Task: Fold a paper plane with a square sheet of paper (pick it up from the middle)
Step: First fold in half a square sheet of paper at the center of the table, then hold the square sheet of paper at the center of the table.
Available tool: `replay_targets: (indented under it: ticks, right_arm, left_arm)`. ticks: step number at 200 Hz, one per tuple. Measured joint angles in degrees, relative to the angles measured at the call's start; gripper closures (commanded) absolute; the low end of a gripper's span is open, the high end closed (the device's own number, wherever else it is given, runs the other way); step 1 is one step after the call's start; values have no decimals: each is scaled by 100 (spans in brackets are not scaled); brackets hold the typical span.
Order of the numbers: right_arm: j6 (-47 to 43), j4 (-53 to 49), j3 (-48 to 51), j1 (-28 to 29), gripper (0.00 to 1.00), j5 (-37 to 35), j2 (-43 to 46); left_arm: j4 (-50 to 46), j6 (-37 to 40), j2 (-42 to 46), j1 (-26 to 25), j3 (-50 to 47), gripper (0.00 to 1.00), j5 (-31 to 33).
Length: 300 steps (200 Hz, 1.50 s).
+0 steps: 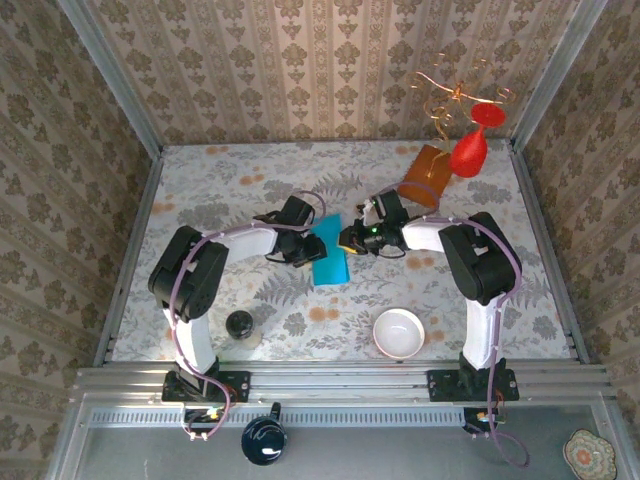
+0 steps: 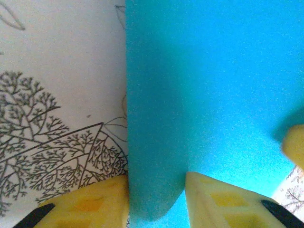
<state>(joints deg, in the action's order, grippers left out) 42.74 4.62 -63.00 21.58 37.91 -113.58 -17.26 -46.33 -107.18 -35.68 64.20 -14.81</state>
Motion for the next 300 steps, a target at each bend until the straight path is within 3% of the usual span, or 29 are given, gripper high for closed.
replay_targets:
  ticks: [18,76,300]
  right_arm:
    - [-85,-236,-37,-92,62,-164,116]
    - [-234,-706,-37,-435,62,-494,636]
    - [-704,-1261,-33,-101,67,-494,573]
  left_arm:
    - [-26,-131,-24,-11,4,67,96]
    - [-299,-433,-160,-131,214,68,420]
    - [-1016,-798,-601,-186,848,60,479]
